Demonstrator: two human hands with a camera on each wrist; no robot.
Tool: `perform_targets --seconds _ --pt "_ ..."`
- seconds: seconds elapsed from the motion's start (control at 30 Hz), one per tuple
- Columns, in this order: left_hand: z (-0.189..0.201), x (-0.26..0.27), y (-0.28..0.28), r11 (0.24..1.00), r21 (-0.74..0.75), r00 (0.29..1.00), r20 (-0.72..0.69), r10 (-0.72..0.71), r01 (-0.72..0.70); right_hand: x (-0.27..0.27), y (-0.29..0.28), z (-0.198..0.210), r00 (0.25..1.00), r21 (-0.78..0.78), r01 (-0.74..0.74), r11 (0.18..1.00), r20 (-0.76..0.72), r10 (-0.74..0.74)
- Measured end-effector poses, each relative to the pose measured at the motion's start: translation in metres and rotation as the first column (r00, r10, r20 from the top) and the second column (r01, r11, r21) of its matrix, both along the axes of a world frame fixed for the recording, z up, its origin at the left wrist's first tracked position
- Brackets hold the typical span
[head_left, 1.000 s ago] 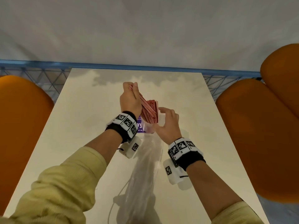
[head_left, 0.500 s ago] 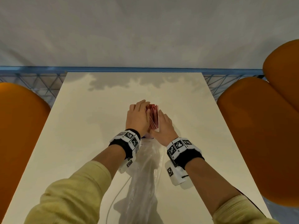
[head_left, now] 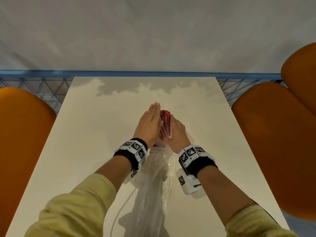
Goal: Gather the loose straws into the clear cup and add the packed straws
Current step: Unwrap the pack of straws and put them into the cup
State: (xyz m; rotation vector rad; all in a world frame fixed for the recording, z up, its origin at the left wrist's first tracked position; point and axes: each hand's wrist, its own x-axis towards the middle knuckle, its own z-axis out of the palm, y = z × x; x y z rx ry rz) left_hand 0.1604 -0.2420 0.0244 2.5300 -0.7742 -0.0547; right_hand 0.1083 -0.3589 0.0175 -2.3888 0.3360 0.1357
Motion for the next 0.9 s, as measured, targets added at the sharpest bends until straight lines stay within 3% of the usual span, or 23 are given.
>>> perform_targets --seconds 0.1,0.2,0.3,0.37,0.47,0.67,0.73,0.8,0.9 --pt "-0.002 -0.003 -0.001 0.969 0.236 0.997 0.002 -0.073 0.07 0.001 0.002 0.002 0.999 0.023 -0.022 0.999 -0.024 0.023" --pt "-0.002 -0.004 0.001 0.94 0.331 0.994 0.05 -0.099 0.077 -0.001 0.002 0.002 0.999 0.052 -0.03 0.998 -0.036 0.032" --pt "-0.001 0.0 0.008 0.944 0.308 0.992 -0.008 -0.126 0.123 -0.004 0.002 0.002 0.998 0.057 -0.032 0.998 -0.047 0.035" --pt "0.002 0.004 0.012 0.973 0.183 0.986 -0.108 -0.125 0.143 -0.005 0.002 0.001 0.998 0.051 -0.029 0.998 -0.059 0.032" --pt "0.003 0.007 0.011 0.991 0.082 0.989 -0.108 -0.098 0.107 -0.006 0.001 -0.001 0.997 0.041 -0.024 0.999 -0.078 0.027" --pt "0.002 0.003 -0.001 0.941 0.299 0.987 -0.058 -0.147 0.157 -0.005 0.0 -0.003 0.996 0.053 -0.006 0.999 -0.083 0.01" --pt "0.005 0.003 0.0 0.96 0.231 0.985 -0.109 -0.135 0.157 -0.007 -0.001 -0.003 0.997 0.057 0.004 0.998 -0.071 0.0" --pt "0.008 0.003 0.005 0.995 0.048 0.986 -0.149 -0.078 0.086 -0.01 -0.002 -0.001 0.999 0.056 0.025 0.998 -0.037 -0.023" --pt "0.015 0.002 0.018 0.944 -0.268 0.967 -0.213 0.138 -0.194 -0.017 -0.007 0.008 0.996 0.056 0.078 0.995 0.042 -0.081"
